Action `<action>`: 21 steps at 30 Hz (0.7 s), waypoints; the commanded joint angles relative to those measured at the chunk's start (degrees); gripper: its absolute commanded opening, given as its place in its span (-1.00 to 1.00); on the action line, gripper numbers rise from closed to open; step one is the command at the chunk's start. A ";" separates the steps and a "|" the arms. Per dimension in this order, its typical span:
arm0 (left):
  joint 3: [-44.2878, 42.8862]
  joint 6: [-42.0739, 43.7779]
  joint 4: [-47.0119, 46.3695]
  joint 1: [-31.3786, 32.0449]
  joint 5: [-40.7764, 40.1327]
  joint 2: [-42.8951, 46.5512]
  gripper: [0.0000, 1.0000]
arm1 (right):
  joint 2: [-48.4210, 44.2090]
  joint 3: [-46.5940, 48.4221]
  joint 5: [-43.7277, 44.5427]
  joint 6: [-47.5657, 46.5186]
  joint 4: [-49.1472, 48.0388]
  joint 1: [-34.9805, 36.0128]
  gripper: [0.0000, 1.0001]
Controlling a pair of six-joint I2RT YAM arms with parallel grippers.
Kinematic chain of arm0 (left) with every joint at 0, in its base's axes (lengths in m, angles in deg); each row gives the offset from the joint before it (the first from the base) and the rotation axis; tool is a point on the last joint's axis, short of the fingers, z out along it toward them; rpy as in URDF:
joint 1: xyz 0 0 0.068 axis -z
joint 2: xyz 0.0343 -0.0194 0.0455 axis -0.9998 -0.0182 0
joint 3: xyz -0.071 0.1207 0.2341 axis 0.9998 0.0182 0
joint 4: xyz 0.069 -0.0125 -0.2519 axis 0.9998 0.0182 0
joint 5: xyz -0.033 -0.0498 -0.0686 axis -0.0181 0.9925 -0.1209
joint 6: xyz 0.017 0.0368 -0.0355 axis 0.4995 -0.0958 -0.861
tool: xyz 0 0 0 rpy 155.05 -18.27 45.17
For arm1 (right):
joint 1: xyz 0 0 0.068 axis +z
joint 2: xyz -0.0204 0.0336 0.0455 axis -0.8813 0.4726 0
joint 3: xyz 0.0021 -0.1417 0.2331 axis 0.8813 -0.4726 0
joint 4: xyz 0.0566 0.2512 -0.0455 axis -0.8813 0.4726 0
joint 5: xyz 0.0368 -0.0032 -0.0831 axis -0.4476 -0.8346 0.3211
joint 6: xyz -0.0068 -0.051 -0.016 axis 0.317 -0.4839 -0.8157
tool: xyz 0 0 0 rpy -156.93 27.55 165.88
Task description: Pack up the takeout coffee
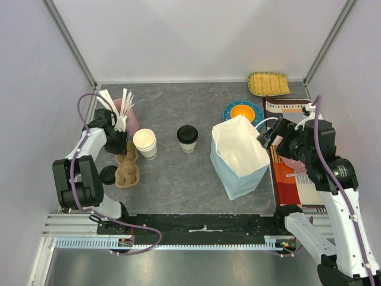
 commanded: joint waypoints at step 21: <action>-2.76 0.23 -0.64 -4.40 -4.42 3.14 0.03 | 0.58 6.80 2.81 -5.15 -1.17 0.20 0.96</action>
